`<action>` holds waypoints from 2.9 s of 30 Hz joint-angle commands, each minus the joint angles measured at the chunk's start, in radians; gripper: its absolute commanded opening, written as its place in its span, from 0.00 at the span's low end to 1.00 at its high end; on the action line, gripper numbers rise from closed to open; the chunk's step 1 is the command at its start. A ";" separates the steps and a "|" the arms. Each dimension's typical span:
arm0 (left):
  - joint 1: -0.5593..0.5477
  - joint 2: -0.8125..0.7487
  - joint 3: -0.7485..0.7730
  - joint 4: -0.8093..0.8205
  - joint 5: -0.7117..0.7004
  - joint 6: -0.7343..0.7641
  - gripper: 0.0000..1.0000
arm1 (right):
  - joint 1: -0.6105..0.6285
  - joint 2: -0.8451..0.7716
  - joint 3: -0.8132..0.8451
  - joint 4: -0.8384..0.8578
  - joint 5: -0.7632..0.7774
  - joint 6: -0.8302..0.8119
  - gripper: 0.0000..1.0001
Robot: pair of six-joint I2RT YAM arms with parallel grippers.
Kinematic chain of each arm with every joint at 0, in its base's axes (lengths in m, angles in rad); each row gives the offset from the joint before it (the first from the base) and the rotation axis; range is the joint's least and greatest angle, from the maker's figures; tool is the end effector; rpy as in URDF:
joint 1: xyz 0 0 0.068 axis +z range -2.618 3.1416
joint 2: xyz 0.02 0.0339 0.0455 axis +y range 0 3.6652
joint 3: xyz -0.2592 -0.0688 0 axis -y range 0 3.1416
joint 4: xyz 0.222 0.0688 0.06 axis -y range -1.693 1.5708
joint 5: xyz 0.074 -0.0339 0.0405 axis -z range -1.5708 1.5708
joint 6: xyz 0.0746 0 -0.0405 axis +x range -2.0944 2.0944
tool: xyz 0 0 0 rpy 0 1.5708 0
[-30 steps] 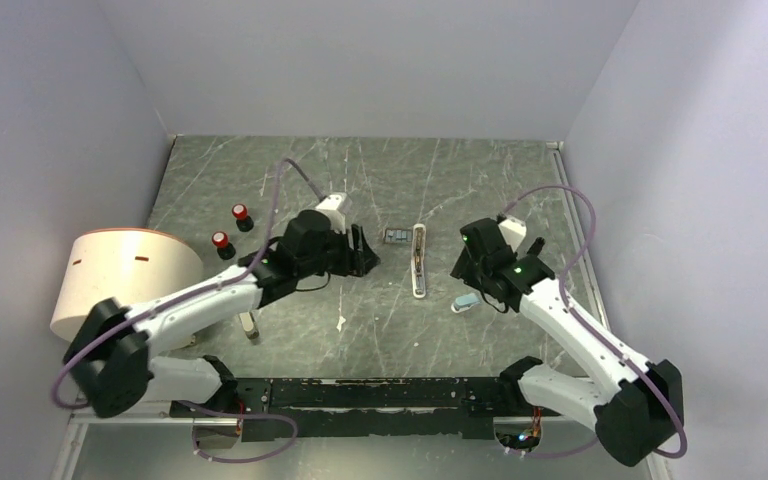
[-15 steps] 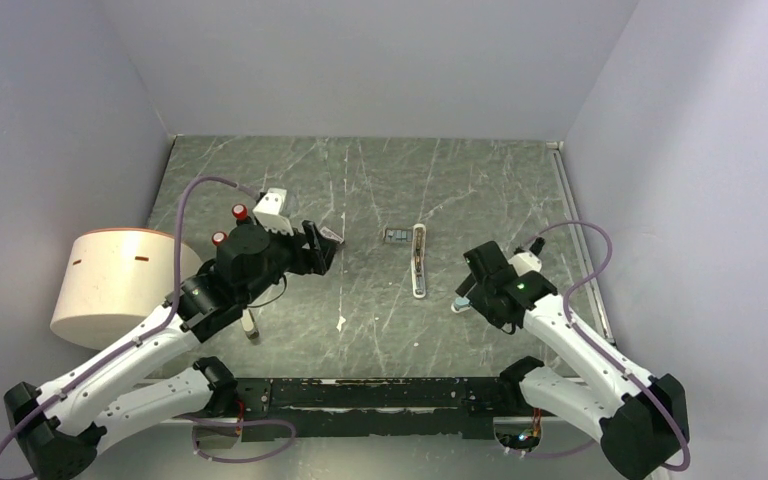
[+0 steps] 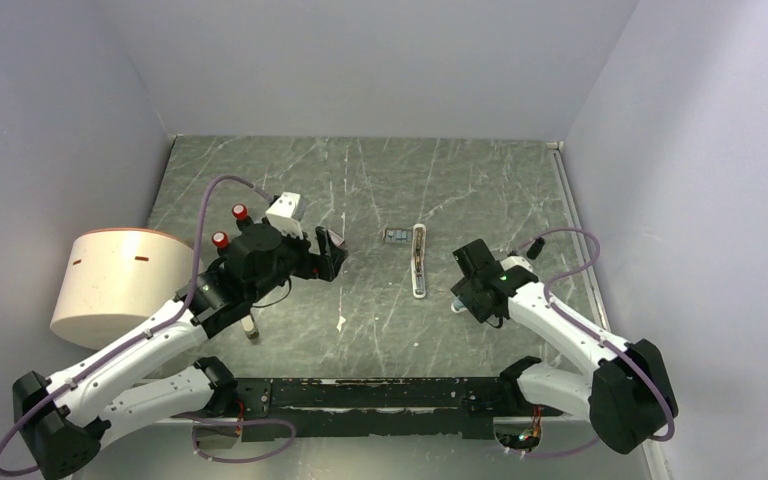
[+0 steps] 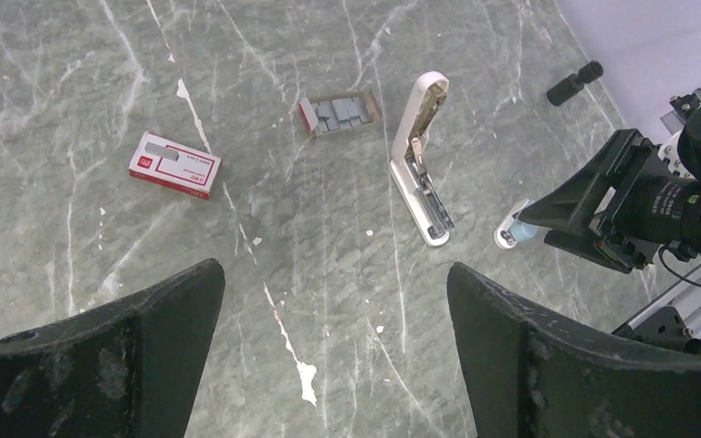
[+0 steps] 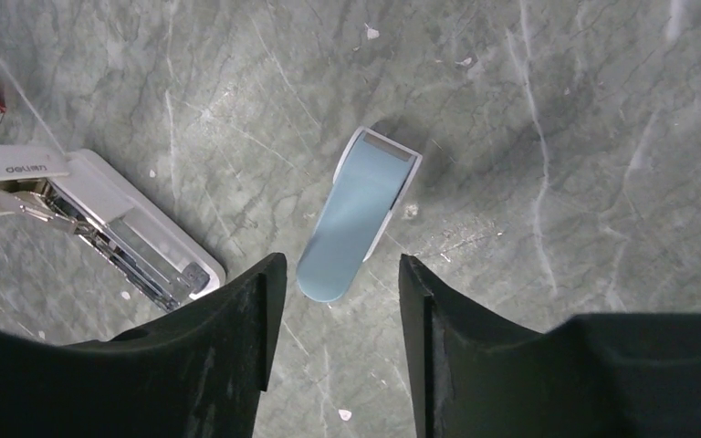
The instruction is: Load the staples into the stapler
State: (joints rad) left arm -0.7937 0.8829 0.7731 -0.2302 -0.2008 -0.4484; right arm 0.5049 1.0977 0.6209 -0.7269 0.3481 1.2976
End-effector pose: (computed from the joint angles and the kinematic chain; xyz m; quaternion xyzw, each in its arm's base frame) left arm 0.1658 -0.1474 0.3000 0.0826 0.8103 -0.2677 0.5147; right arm 0.1684 0.0640 0.1611 0.4030 0.8811 0.0353 0.2451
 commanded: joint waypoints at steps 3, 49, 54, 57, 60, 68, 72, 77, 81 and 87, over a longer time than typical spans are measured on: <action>0.000 0.042 -0.004 0.008 0.047 0.004 0.95 | -0.010 0.042 -0.021 0.071 -0.005 0.028 0.49; 0.001 0.370 -0.210 0.467 0.460 -0.396 0.55 | 0.135 0.163 0.167 0.547 -0.757 -0.469 0.09; 0.001 0.377 -0.216 0.495 0.433 -0.387 0.52 | 0.152 0.188 0.168 0.554 -0.751 -0.468 0.09; 0.001 0.400 -0.220 0.506 0.425 -0.376 0.43 | 0.161 0.197 0.167 0.558 -0.758 -0.462 0.09; 0.001 0.420 -0.219 0.529 0.431 -0.352 0.35 | 0.167 0.205 0.167 0.553 -0.761 -0.459 0.09; 0.001 0.447 -0.220 0.530 0.449 -0.297 0.28 | 0.169 0.210 0.183 0.532 -0.771 -0.439 0.07; 0.001 0.446 -0.231 0.540 0.462 -0.275 0.17 | 0.169 0.205 0.196 0.514 -0.773 -0.436 0.07; 0.001 0.440 -0.233 0.530 0.455 -0.258 0.05 | 0.169 0.204 0.207 0.495 -0.783 -0.429 0.06; 0.001 0.436 -0.233 0.525 0.448 -0.240 0.05 | 0.164 0.197 0.237 0.438 -0.736 -0.446 0.07; 0.001 0.435 -0.247 0.508 0.458 -0.192 0.05 | 0.141 0.222 0.295 0.361 -0.678 -0.478 0.07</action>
State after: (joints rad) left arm -0.7872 1.3224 0.5430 0.2752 0.2451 -0.7059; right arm 0.6586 1.3083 0.8516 -0.3511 -0.3557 0.8295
